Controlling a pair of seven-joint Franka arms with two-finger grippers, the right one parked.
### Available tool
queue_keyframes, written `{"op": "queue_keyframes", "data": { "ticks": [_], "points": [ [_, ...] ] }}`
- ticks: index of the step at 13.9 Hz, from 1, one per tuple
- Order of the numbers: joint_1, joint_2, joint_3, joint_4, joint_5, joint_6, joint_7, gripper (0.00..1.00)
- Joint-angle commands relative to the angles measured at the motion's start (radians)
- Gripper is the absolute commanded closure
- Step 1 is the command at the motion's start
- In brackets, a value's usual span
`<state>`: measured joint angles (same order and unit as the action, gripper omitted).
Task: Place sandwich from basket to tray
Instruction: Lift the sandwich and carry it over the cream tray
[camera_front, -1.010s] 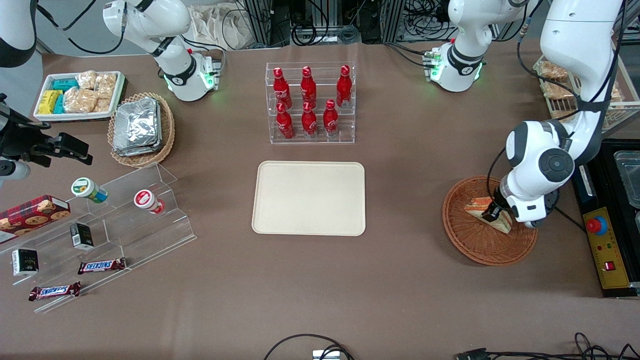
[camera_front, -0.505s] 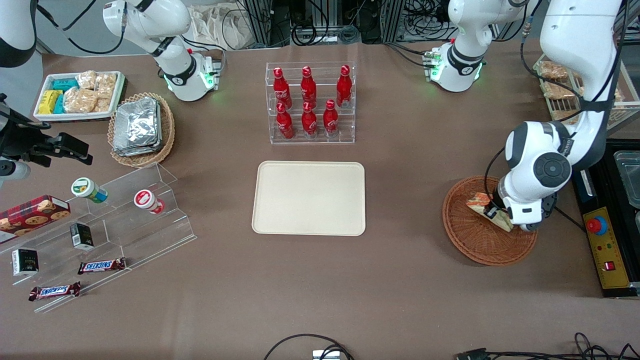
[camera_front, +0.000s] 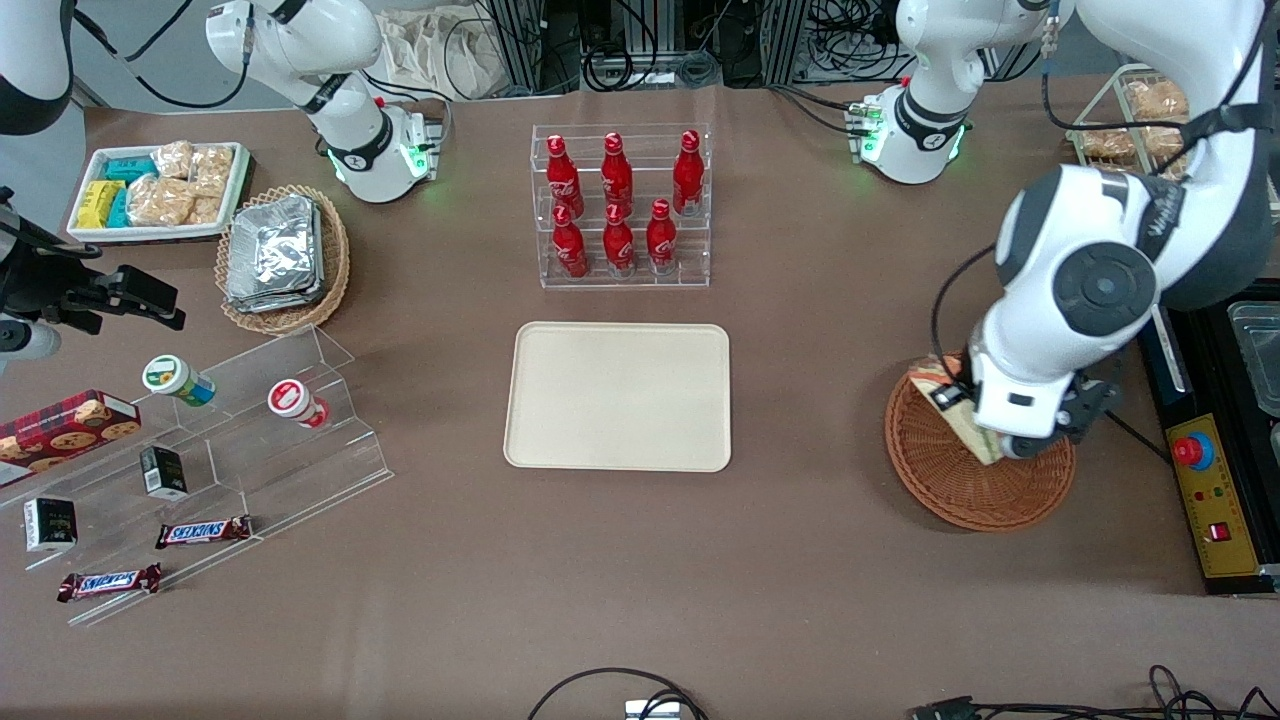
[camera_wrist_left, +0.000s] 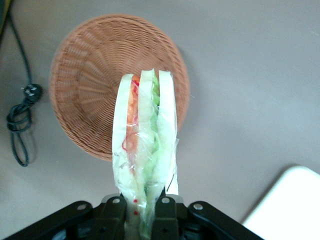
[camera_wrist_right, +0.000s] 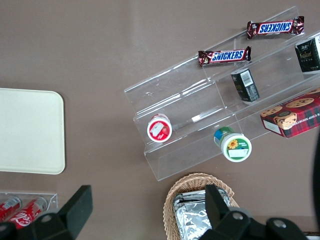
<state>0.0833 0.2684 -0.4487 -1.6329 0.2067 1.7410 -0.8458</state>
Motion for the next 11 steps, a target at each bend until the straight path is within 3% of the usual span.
{"op": "queue_keyframes", "data": {
  "ticks": [1, 3, 8, 11],
  "points": [
    [-0.002, 0.021, -0.106, 0.066, 0.007, -0.035, 0.043, 1.00],
    [-0.039, 0.054, -0.180, 0.083, 0.008, -0.014, 0.044, 1.00],
    [-0.216, 0.196, -0.183, 0.073, 0.025, 0.172, 0.027, 1.00],
    [-0.278, 0.277, -0.183, 0.024, 0.130, 0.256, 0.018, 1.00]
  ]
}}
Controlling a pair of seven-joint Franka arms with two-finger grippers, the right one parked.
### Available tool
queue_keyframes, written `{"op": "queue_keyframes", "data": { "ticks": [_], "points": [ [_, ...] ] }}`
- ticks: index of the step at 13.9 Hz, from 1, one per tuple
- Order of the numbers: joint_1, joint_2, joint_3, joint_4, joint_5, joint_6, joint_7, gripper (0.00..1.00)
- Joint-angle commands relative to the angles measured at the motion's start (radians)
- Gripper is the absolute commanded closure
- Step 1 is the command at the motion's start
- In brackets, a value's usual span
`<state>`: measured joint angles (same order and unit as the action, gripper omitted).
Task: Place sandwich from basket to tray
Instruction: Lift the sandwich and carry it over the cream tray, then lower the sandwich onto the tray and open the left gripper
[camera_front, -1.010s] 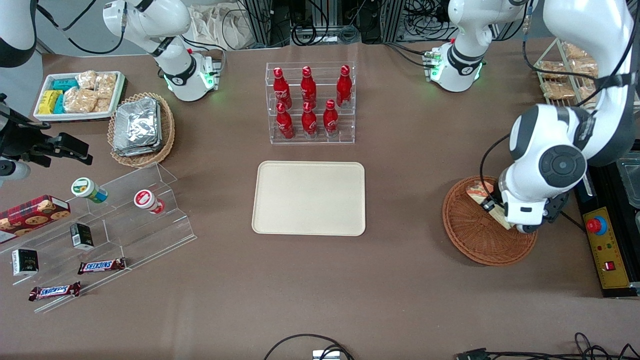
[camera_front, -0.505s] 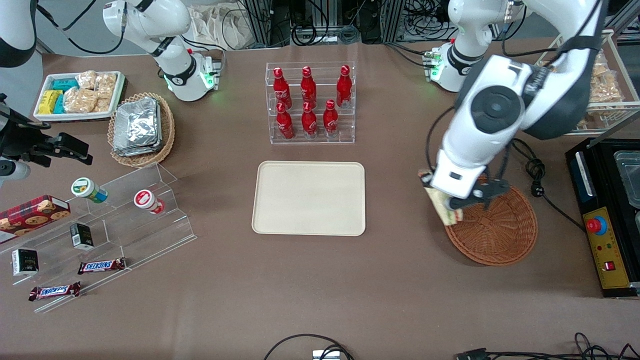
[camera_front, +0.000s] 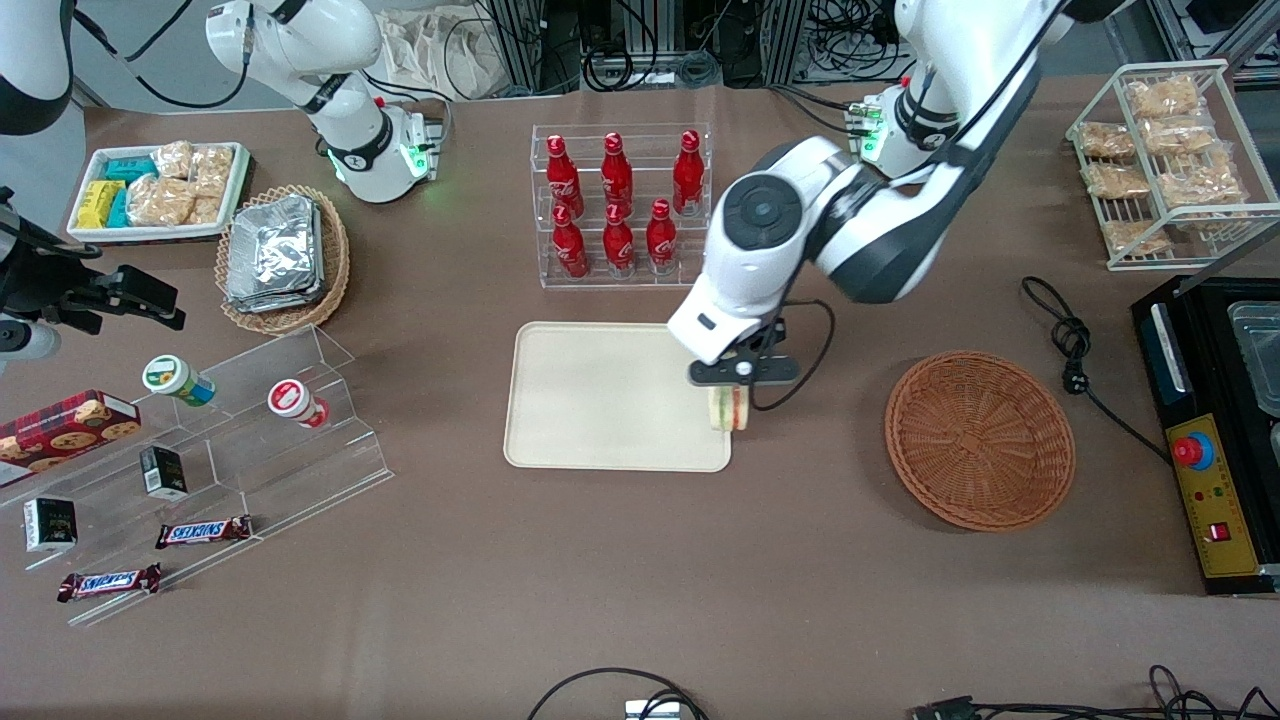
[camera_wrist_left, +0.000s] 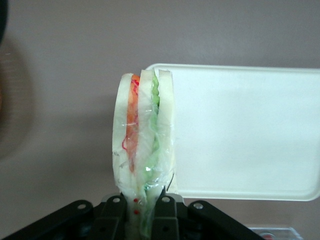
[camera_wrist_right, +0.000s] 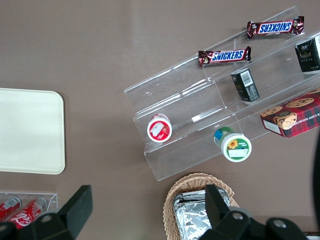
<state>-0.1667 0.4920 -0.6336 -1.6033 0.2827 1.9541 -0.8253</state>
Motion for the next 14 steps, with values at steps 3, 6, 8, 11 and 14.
{"op": "queue_keyframes", "data": {
  "ticks": [3, 6, 8, 11, 14],
  "points": [
    [-0.063, 0.137, 0.006, -0.018, 0.119, 0.074, -0.018, 1.00],
    [-0.082, 0.192, 0.009, -0.024, 0.173, 0.100, -0.064, 1.00],
    [-0.080, 0.198, 0.009, -0.038, 0.188, 0.115, -0.077, 0.98],
    [-0.082, 0.217, 0.011, -0.040, 0.191, 0.137, -0.098, 0.85],
    [-0.076, 0.211, 0.011, -0.040, 0.191, 0.140, -0.119, 0.00]
  ]
}}
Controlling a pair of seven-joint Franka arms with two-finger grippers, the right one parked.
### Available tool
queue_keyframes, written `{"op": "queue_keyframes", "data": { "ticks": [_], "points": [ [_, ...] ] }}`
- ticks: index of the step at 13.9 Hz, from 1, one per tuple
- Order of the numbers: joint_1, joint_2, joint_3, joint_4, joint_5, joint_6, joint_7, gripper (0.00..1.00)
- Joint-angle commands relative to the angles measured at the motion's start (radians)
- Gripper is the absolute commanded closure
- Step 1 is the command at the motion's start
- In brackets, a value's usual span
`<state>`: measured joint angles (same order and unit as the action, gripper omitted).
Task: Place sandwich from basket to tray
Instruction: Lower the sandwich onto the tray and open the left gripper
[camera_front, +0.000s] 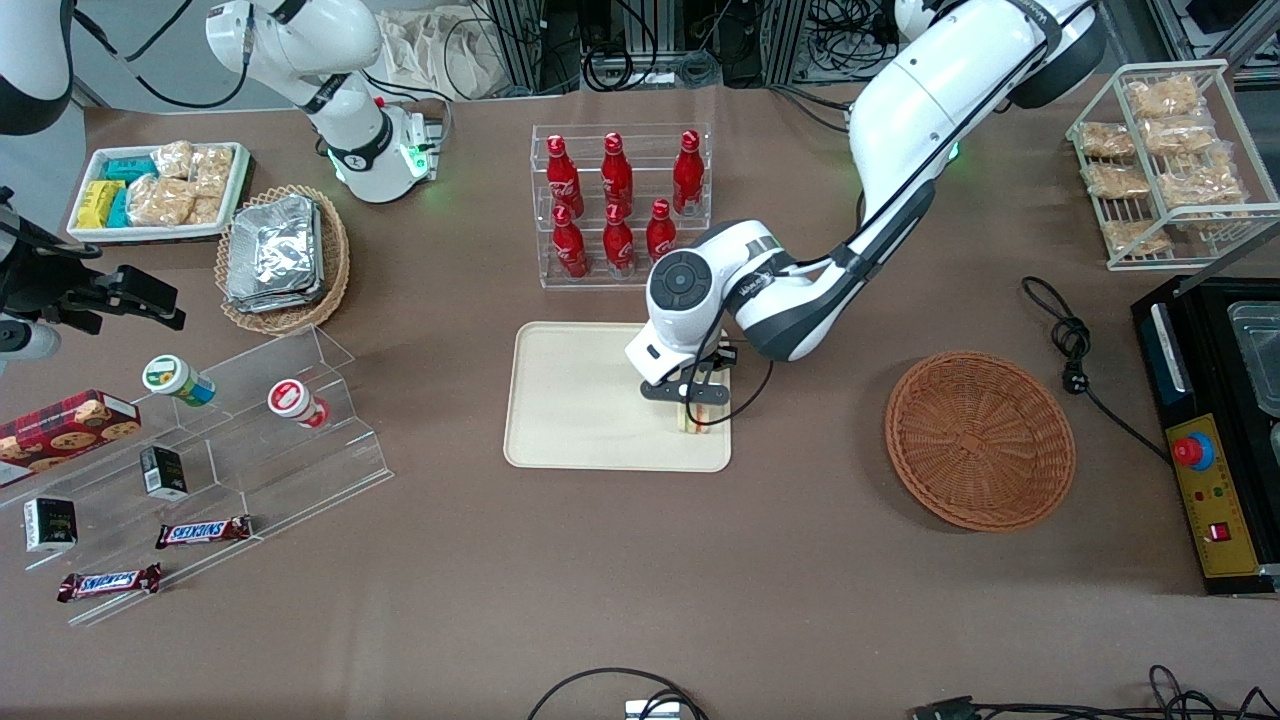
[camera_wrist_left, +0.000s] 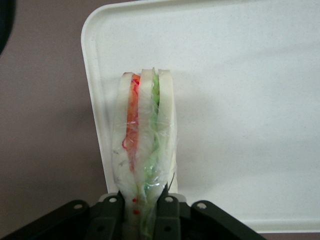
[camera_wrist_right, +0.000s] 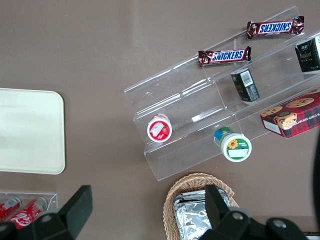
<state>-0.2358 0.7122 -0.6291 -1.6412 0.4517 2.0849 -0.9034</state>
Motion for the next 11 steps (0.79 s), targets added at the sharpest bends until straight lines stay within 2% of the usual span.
{"op": "queue_keyframes", "data": {
  "ticks": [1, 4, 6, 10, 11],
  "points": [
    [-0.002, -0.017, 0.006, 0.000, 0.021, 0.004, -0.064, 0.00],
    [0.030, -0.081, -0.003, 0.001, -0.002, -0.003, -0.265, 0.00],
    [0.038, -0.166, -0.006, -0.005, -0.022, -0.049, -0.295, 0.00],
    [0.173, -0.347, -0.012, -0.003, -0.210, -0.198, -0.100, 0.00],
    [0.217, -0.388, -0.012, -0.005, -0.231, -0.236, -0.031, 0.00]
  ]
}}
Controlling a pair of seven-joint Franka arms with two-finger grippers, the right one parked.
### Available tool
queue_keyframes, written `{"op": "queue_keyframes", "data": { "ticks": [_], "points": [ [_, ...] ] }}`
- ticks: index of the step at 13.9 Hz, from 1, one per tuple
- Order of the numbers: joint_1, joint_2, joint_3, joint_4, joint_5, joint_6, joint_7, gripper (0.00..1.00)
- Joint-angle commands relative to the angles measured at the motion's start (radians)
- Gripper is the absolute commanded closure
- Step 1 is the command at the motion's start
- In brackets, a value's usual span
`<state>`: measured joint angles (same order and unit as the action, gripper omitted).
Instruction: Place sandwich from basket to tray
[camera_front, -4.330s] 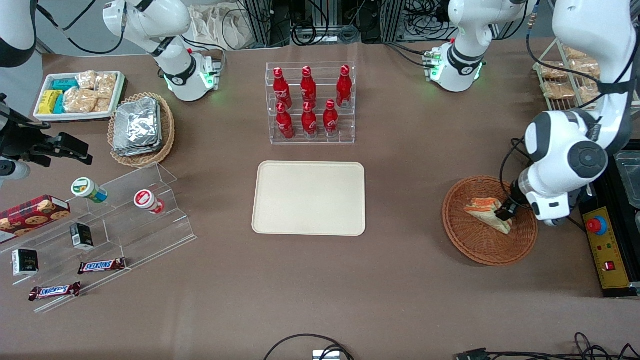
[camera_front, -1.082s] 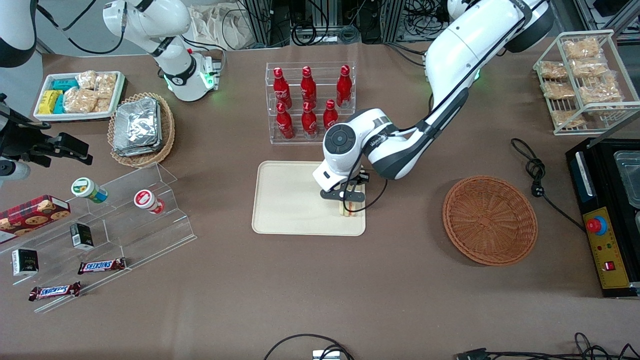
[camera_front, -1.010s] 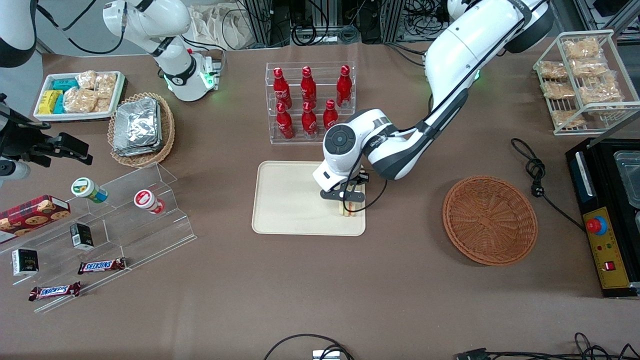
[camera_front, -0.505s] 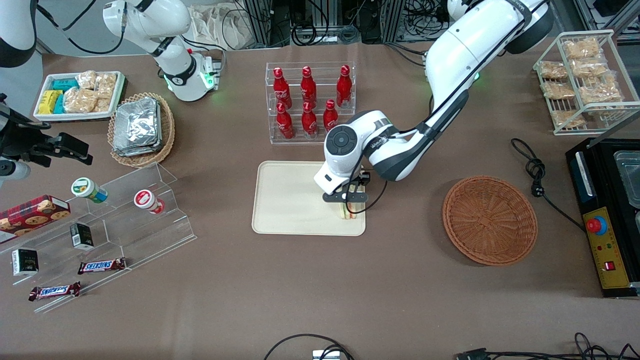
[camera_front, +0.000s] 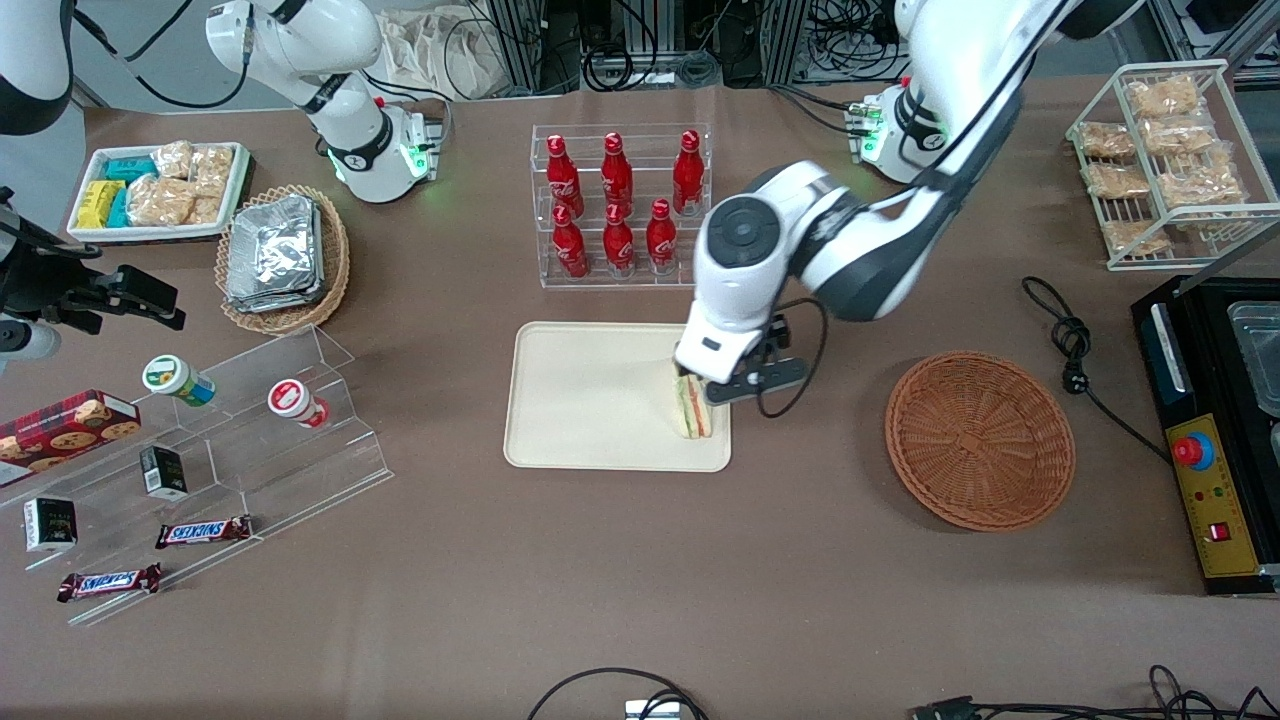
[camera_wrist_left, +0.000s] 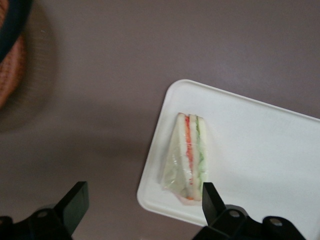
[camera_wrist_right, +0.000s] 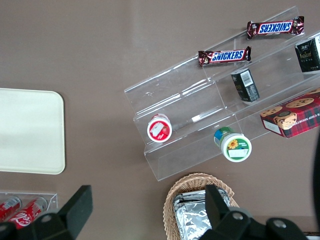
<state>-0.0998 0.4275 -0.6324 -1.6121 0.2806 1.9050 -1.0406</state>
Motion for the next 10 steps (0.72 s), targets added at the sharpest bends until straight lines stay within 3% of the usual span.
{"op": "queue_keyframes", "data": {
  "ticks": [1, 8, 9, 10],
  "points": [
    [0.124, -0.139, -0.009, -0.034, -0.089, -0.096, 0.179, 0.00],
    [0.423, -0.397, 0.009, -0.130, -0.225, -0.176, 0.711, 0.00],
    [0.392, -0.421, 0.090, -0.132, -0.233, -0.188, 0.797, 0.00],
    [0.296, -0.430, 0.208, -0.134, -0.235, -0.199, 0.847, 0.00]
  ]
}}
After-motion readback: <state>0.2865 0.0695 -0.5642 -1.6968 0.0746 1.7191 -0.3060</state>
